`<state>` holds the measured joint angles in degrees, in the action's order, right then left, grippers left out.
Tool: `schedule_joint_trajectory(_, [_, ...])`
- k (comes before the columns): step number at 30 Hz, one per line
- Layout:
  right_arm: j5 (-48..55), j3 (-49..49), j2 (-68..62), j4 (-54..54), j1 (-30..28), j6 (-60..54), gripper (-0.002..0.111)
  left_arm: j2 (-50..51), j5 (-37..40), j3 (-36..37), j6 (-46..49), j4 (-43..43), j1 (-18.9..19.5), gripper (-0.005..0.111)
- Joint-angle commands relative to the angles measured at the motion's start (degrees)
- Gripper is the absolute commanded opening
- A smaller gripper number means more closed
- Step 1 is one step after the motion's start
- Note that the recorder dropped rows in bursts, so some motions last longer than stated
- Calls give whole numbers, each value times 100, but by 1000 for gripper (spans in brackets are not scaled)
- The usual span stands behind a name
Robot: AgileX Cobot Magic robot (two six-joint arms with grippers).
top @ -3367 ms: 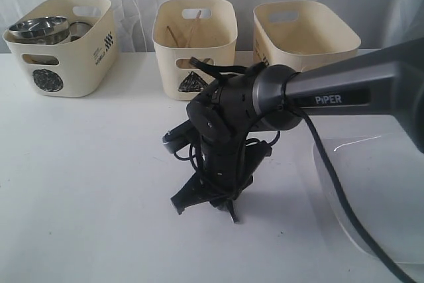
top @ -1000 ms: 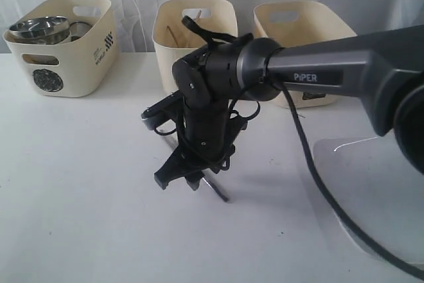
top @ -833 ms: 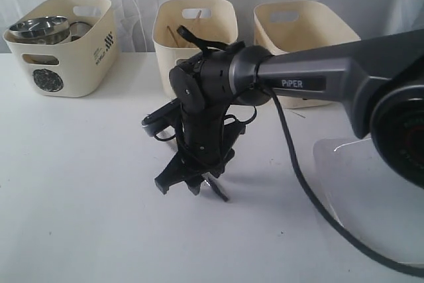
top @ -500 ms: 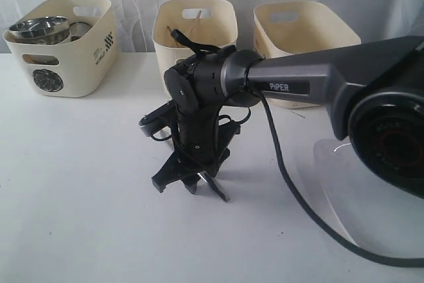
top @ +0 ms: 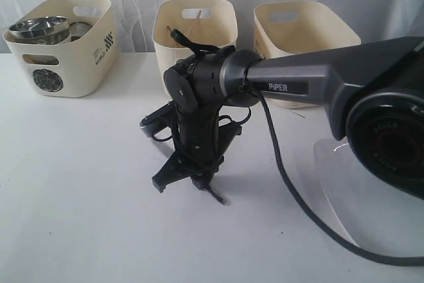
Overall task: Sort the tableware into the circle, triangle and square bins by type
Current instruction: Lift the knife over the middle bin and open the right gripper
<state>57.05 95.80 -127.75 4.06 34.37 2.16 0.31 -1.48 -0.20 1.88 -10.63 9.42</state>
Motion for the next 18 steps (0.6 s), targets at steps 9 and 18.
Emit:
schedule_joint_trajectory(9, [-2117,-1410,891,-406,-9,719,0,-31,-20,20,-17,-41,10,0])
schedule_joint_trajectory(18, [-3886,-3040,2122,-1084,-9,831,0,-31,-20,20,-17,-41,10,0])
